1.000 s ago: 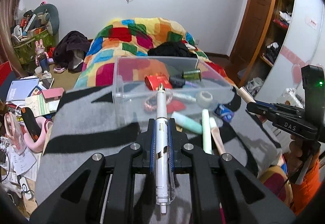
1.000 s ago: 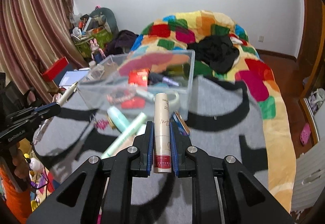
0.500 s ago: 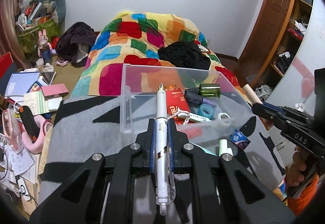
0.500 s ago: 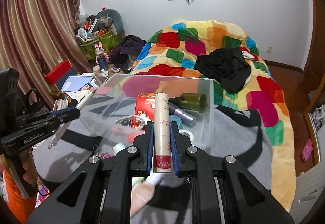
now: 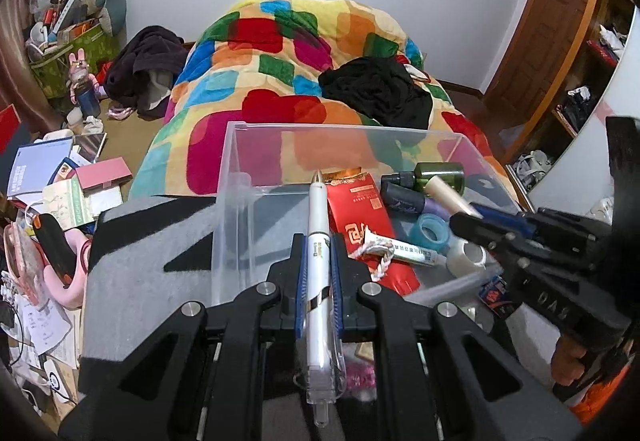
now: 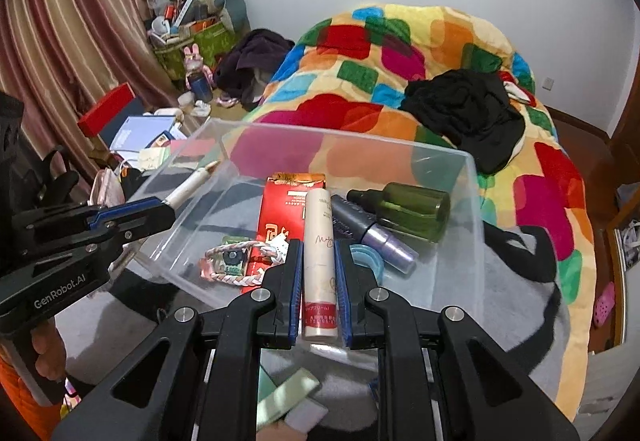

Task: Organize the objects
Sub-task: 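Lower the pen and beige cylinder into the clear box and open both tools, then grasp the pink keychain charm with the left tool while the right tool grasps the thin orange stick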

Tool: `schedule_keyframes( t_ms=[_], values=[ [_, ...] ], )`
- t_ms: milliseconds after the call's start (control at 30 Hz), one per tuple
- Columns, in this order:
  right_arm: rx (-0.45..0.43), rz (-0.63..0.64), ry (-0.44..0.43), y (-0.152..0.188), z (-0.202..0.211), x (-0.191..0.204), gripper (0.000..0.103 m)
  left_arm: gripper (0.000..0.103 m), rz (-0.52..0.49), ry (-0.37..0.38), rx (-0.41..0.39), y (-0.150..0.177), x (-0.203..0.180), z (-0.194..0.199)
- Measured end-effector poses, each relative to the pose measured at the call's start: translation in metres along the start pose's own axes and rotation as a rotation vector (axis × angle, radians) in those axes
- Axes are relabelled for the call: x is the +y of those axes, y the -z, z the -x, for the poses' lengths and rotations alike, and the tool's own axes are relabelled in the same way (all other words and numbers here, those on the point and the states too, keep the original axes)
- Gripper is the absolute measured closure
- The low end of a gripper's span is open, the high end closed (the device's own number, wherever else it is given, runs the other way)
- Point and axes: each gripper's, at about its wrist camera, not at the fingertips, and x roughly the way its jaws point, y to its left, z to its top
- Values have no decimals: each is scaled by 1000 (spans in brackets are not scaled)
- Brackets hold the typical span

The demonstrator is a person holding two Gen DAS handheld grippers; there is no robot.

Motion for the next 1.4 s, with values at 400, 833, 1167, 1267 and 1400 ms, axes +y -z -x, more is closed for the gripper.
schedule_keyframes(
  t_ms=[400,833,1167,1267,1400],
  values=[
    [40,51,-21,5,-10,8,89,93,-27,0,-5,-2,-7,-1],
    [-42,86,-4,18,34,12,80,75,-44,-2,-85,8,-13,41],
    [-106,54,26,36,70,-6,57,42,-64,-23,-110,37,-14,63],
    [-120,49,44,43,79,-12,54,39,-77,-35,-93,46,-12,63],
    [-125,35,61,53,86,-23,54,37,-92,-50,-49,63,-9,55]
  ],
)
